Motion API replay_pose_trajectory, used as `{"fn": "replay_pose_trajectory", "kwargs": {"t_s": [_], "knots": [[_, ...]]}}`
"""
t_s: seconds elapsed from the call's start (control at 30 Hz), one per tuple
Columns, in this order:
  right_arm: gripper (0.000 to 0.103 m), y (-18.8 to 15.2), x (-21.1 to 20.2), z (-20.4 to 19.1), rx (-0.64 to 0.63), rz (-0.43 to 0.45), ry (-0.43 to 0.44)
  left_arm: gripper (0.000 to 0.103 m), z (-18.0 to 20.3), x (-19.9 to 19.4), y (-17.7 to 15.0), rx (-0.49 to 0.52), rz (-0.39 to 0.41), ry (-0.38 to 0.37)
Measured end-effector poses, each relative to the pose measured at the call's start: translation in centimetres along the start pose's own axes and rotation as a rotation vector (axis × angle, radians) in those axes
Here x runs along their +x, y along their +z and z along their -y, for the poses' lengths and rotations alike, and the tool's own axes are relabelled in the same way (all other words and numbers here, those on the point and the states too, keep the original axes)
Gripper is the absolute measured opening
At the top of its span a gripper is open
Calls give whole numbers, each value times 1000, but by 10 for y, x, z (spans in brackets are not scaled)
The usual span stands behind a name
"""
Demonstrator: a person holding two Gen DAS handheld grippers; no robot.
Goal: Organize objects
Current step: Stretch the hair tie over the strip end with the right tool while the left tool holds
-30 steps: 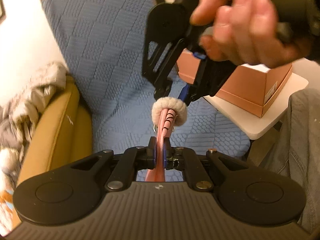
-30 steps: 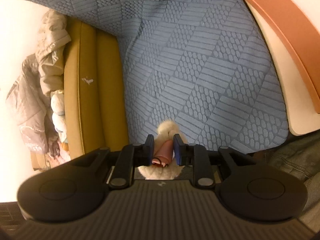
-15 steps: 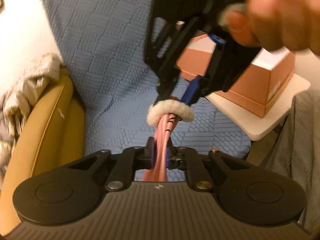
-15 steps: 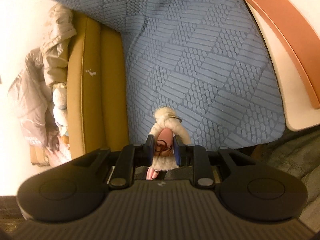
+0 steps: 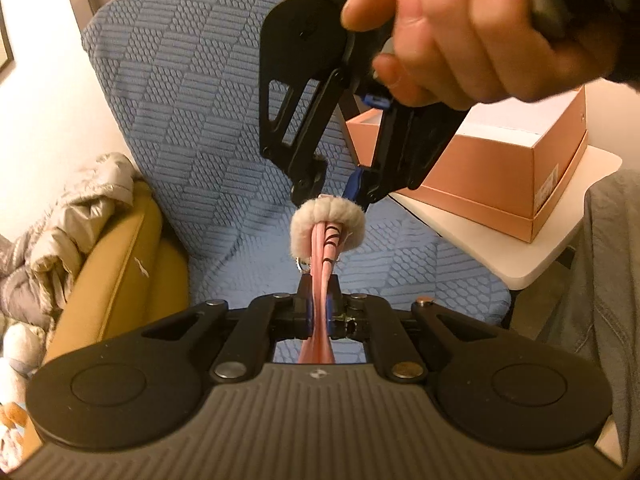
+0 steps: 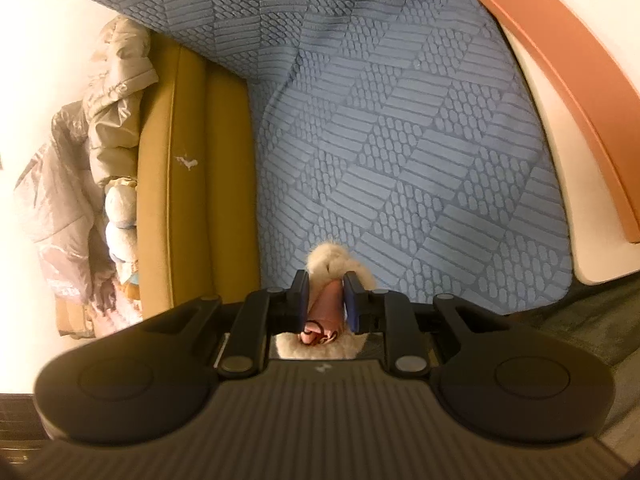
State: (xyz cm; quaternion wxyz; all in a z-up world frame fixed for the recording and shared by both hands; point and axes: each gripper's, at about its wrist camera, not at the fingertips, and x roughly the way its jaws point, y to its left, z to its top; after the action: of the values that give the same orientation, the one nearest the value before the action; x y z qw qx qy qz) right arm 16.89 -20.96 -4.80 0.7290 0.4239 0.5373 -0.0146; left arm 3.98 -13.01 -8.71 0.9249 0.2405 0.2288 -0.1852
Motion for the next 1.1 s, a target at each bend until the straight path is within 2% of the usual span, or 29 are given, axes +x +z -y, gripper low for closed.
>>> {"fn": "replay_pose_trajectory", "kwargs": {"t_s": [0.17, 0.5, 0.73, 0.9, 1.0, 1.1], "knots": [[23, 7, 3, 2, 31, -42, 30, 6, 0, -4, 4, 27, 34, 9], [25, -3, 17, 4, 55, -93, 45, 6, 1, -2, 3, 21, 28, 7], [30, 3, 8, -1, 18, -76, 49, 7, -5, -1, 5, -2, 30, 7], [34, 7, -6, -1, -10, -30, 52, 7, -9, 0, 7, -33, 23, 2], [33, 6, -10, 2, -16, 5, 35, 7, -9, 1, 7, -31, 21, 4], [27, 3, -9, 5, 0, 12, 41, 7, -8, 2, 7, -25, 13, -1]]}}
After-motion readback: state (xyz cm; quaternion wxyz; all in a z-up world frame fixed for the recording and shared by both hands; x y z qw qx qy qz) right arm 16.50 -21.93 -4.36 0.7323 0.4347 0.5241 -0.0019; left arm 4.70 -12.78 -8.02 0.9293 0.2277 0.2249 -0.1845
